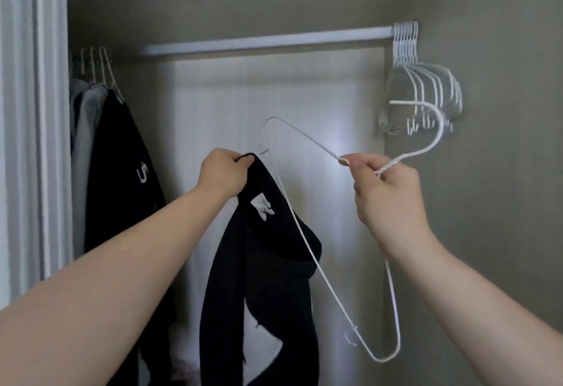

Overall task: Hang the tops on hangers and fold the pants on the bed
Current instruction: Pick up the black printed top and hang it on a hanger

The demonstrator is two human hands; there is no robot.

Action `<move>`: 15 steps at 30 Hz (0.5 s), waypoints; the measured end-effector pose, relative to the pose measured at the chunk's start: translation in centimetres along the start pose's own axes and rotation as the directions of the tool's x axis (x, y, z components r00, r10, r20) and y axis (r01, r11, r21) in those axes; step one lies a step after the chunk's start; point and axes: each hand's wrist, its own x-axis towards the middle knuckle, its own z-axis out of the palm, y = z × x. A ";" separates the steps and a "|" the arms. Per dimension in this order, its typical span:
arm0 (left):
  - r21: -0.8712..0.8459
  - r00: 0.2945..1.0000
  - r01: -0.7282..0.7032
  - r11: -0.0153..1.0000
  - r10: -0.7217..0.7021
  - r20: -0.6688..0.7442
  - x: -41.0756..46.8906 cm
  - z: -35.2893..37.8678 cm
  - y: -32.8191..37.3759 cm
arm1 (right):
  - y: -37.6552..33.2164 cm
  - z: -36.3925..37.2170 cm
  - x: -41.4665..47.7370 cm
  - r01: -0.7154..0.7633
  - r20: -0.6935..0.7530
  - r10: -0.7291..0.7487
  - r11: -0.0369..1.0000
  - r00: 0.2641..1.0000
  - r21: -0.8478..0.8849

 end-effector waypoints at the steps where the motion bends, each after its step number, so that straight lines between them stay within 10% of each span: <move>1: -0.014 1.000 0.019 1.000 -0.019 -0.013 -1.6 0.0 0.0 | -0.2 -1.1 -1.6 -0.003 0.019 0.003 0.999 1.000 0.037; 15: -0.025 0.954 0.289 0.957 -0.290 -0.071 -27.7 0.7 1.6 | -0.5 -20.1 -22.8 -0.222 0.266 0.212 0.975 0.940 0.005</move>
